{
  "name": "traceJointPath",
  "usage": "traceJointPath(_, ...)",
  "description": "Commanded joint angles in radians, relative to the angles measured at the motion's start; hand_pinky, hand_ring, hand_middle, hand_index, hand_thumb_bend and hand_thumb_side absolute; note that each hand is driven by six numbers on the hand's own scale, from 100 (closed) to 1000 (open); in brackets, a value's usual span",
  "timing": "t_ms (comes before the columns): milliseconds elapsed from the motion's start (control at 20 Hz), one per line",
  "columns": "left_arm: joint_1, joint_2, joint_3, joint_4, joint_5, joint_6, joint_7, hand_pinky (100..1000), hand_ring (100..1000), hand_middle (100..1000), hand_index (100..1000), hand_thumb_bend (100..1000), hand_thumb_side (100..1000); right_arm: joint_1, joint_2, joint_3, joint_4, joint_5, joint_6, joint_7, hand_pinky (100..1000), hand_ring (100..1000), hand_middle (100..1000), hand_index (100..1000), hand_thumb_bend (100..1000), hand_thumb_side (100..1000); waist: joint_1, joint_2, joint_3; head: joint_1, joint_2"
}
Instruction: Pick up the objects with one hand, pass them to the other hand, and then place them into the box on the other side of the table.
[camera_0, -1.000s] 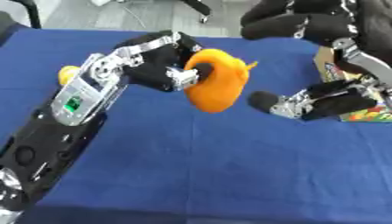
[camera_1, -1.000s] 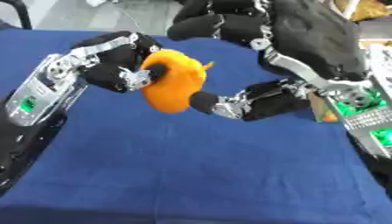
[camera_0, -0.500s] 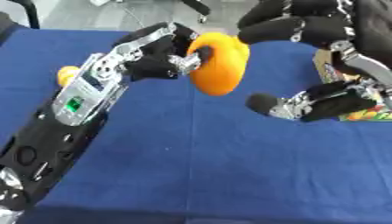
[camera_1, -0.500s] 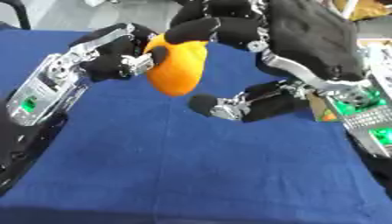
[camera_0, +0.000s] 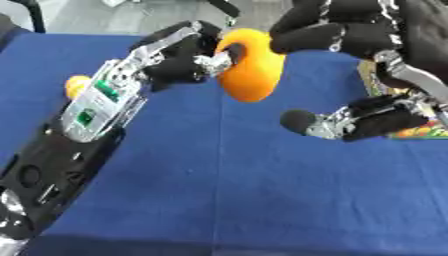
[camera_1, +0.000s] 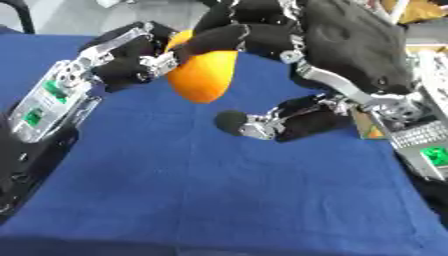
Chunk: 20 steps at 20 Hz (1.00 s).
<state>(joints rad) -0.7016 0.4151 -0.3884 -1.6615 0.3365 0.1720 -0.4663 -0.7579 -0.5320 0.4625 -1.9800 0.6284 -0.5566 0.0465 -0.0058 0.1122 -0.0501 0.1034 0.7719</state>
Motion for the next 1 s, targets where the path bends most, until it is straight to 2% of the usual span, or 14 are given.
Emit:
traceJointPath(50, -0.027, 0.017, 0.0, -0.039, 0.025, -0.005, -0.063, 642, 479, 392, 412, 100, 328, -0.022, -0.008, -0.008, -0.02, -0.007, -0.003, -0.006, 777, 712, 712, 822, 398, 258, 0.012, -0.014, -0.001, 0.0, -0.002)
traceJointPath(250, -0.034, 0.033, -0.01, -0.061, 0.042, -0.007, -0.111, 649, 482, 396, 414, 100, 326, -0.023, -0.008, -0.005, -0.02, -0.003, -0.011, -0.022, 771, 701, 703, 815, 393, 236, 0.014, -0.014, 0.0, 0.0, -0.002)
traceJointPath(500, -0.046, 0.056, -0.026, -0.079, 0.065, 0.003, -0.138, 653, 485, 401, 418, 100, 326, -0.024, -0.01, 0.006, -0.02, 0.009, -0.031, -0.047, 716, 674, 683, 798, 381, 203, 0.015, -0.013, 0.002, -0.002, -0.002)
traceJointPath(1000, -0.064, 0.069, -0.026, -0.125, 0.131, 0.035, -0.132, 654, 485, 400, 418, 100, 323, -0.008, -0.015, 0.032, -0.02, 0.042, -0.043, -0.017, 734, 694, 700, 823, 388, 214, 0.015, -0.013, 0.006, -0.004, -0.002)
